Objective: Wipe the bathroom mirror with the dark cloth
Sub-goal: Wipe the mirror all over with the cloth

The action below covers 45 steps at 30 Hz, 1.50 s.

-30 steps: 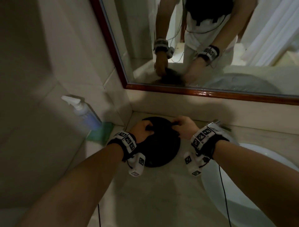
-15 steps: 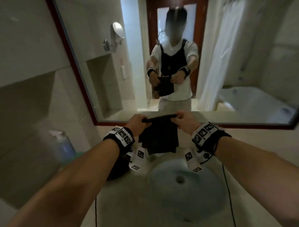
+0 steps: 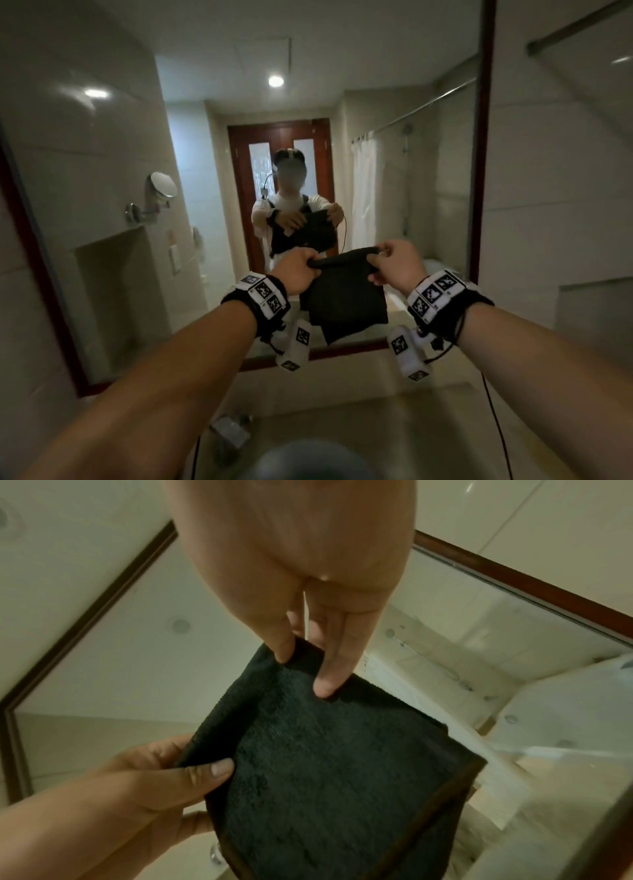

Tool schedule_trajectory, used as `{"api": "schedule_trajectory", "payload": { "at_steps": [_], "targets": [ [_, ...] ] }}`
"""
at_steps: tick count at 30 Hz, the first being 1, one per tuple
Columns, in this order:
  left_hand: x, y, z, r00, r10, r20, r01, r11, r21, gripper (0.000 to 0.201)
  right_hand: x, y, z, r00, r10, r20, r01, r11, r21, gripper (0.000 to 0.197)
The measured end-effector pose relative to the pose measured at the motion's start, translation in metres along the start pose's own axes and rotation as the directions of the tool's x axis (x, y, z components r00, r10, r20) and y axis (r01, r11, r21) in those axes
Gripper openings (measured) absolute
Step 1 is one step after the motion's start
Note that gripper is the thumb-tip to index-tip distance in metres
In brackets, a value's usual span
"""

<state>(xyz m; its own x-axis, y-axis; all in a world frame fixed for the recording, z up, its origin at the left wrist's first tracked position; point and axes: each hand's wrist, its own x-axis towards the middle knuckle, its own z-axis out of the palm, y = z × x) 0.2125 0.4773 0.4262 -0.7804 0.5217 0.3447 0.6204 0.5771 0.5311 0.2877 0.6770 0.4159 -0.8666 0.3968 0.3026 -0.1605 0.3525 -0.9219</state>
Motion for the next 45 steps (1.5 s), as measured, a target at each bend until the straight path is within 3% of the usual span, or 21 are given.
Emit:
{"api": "schedule_trajectory", "payload": {
  "at_steps": [3,10,15,20,24,34,40,45],
  "targets": [
    [0.042,0.019,-0.003,0.998,0.031,-0.052,-0.031,0.999,0.009,0.013,0.031,-0.007,-0.018,0.996,-0.058,-0.073,0.059,0.998,0.006,0.006],
    [0.146,0.030,-0.017,0.973,0.077,-0.216,-0.088,0.995,-0.041,0.011,0.113,-0.026,-0.042,0.964,-0.183,-0.194,0.183,0.983,-0.020,0.022],
    [0.199,0.037,-0.017,0.956,0.118,-0.268,-0.139,0.988,-0.063,0.009,0.157,-0.029,-0.055,0.915,-0.335,-0.223,0.297,0.937,-0.186,0.024],
    [0.245,0.052,-0.010,0.941,0.130,-0.314,-0.156,0.986,-0.061,0.012,0.198,-0.023,-0.079,0.816,-0.568,-0.105,0.492,0.778,-0.391,0.021],
    [0.278,0.067,0.001,0.928,0.085,-0.362,-0.141,0.981,-0.131,0.011,0.234,-0.014,-0.104,0.797,-0.603,0.012,0.543,0.708,-0.451,0.040],
    [0.347,0.117,0.041,0.883,0.065,-0.465,-0.137,0.983,-0.123,0.013,0.336,0.015,-0.152,0.735,-0.673,0.090,0.591,0.568,-0.573,0.069],
    [0.375,0.121,0.055,0.810,0.071,-0.581,-0.080,0.997,0.009,0.008,0.366,0.021,-0.149,0.587,-0.807,0.065,0.572,0.356,-0.739,0.072],
    [0.385,0.118,0.055,0.772,0.089,-0.630,-0.068,0.996,0.057,0.010,0.373,0.033,-0.141,0.469,-0.883,0.020,0.607,0.306,-0.733,0.064]
  ]
}}
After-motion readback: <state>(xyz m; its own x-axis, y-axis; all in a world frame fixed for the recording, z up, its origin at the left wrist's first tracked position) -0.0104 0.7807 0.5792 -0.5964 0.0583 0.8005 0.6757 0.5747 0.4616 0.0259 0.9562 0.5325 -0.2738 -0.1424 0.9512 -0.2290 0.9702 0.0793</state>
